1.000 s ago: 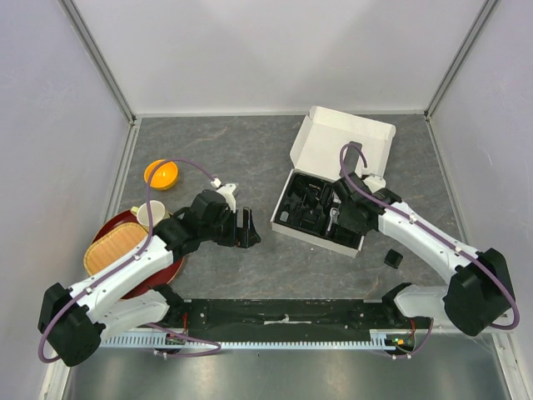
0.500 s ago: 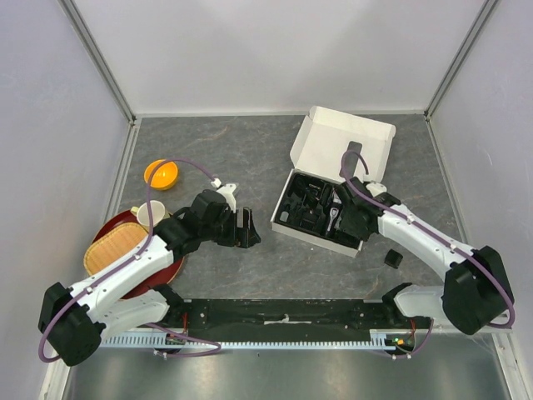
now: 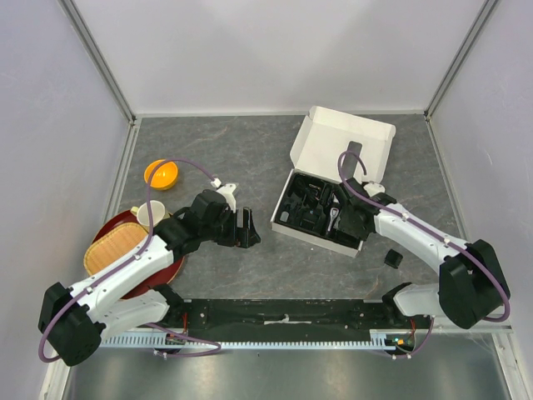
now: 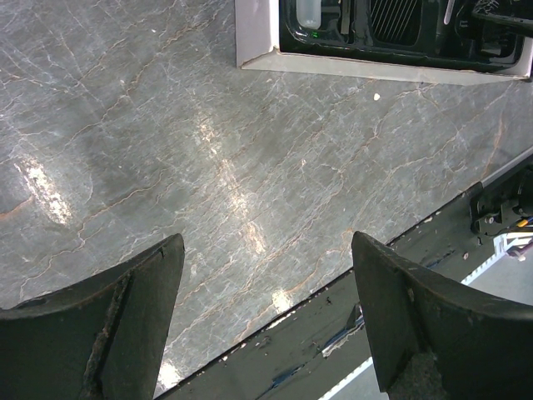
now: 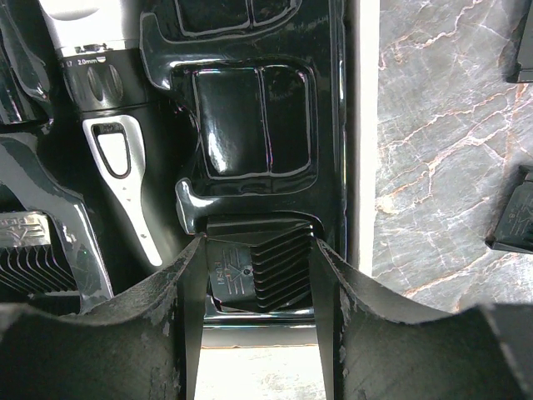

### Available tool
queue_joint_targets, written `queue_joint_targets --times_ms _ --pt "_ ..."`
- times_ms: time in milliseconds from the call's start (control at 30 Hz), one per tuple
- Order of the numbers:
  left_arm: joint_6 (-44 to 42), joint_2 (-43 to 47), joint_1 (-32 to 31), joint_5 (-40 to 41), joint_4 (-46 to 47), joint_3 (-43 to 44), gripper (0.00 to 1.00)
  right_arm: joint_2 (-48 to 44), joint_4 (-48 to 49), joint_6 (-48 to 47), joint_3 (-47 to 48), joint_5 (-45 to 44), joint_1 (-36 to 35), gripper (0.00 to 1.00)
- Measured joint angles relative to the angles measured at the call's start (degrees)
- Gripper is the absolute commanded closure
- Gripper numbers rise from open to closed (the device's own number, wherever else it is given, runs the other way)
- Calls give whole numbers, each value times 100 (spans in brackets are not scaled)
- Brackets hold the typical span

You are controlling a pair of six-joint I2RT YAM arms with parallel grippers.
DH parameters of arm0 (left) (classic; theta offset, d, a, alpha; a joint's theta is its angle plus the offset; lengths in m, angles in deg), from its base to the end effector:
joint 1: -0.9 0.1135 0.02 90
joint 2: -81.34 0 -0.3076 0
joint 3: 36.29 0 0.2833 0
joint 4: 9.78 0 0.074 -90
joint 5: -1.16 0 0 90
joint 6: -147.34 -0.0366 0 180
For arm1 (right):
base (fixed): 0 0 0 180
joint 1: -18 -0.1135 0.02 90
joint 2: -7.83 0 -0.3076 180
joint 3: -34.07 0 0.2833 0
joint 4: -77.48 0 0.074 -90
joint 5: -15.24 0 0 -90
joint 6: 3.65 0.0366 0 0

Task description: Sort the hair-cutting tools

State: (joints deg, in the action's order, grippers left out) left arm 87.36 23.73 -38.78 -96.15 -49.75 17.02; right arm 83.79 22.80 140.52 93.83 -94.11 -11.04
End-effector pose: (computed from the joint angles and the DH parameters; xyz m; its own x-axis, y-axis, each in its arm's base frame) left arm 0.1638 -0.1420 0.2750 -0.8171 0.0331 -0.5756 0.3403 0.8336 -0.4351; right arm 0.2271 0.1122 0.2303 -0.7780 0.4430 -0.4456 0.4572 0.8856 0.0823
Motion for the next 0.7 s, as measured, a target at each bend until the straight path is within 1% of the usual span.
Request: queue_joint_targets --times_ms 100,133,233,367,567,667,700 --pt "0 0 0 7 0 0 12 0 4 2 -4 0 0 45" --pt "0 0 0 15 0 0 12 0 4 0 -4 2 0 38" --pt "0 0 0 31 0 0 12 0 35 0 -24 15 0 29" --pt "0 0 0 42 0 0 12 -24 61 2 -26 0 2 26" --pt "0 0 0 39 0 0 12 -107 4 -7 7 -2 0 27" --pt "0 0 0 39 0 0 12 -177 -125 -55 107 -50 2 34" --pt "0 0 0 39 0 0 12 -205 -155 -79 133 -63 2 40"
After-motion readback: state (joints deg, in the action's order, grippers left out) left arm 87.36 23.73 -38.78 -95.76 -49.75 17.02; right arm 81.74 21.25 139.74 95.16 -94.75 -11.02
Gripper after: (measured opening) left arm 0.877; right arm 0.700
